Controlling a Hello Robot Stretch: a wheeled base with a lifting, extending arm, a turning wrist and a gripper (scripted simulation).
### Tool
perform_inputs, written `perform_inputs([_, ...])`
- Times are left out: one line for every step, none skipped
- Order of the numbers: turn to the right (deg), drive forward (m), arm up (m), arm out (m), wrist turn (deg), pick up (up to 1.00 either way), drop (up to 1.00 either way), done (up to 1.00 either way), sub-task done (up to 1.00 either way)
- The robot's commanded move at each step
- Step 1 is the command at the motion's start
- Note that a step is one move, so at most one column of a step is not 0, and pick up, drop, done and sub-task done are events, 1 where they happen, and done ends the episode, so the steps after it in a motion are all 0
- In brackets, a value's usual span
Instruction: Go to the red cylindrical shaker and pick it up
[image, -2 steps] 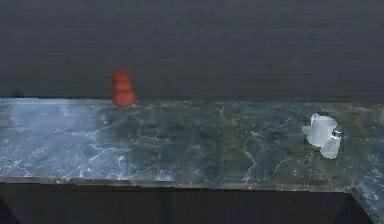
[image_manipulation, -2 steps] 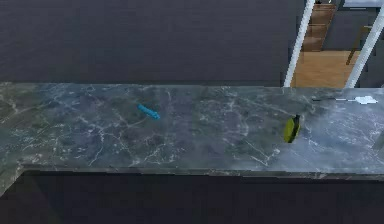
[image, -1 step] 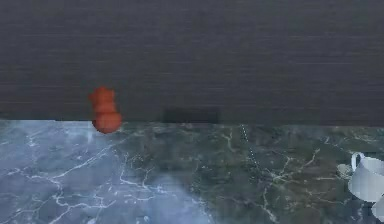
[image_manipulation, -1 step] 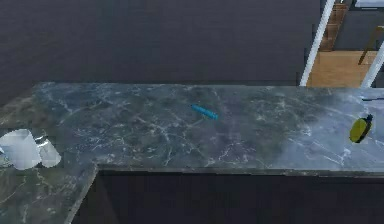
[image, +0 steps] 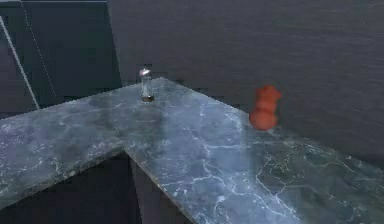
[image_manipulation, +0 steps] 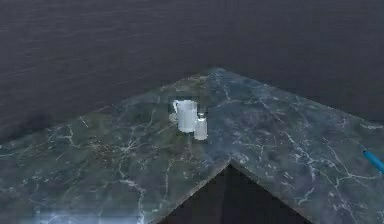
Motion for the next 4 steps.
perform_inputs([-45.0, 0.0, 0.0, 0.0, 0.0, 0.0, 0.0, 0.0, 0.0])
perform_inputs([-21.0, 0.0, 0.0, 0.0, 0.0, 0.0, 0.0, 0.0, 0.0])
perform_inputs([-18.0, 0.0, 0.0, 0.0, 0.0, 0.0, 0.0, 0.0, 0.0])
perform_inputs([0.0, 0.05, 0.0, 0.0, 0.0, 0.0, 0.0, 0.0, 0.0])
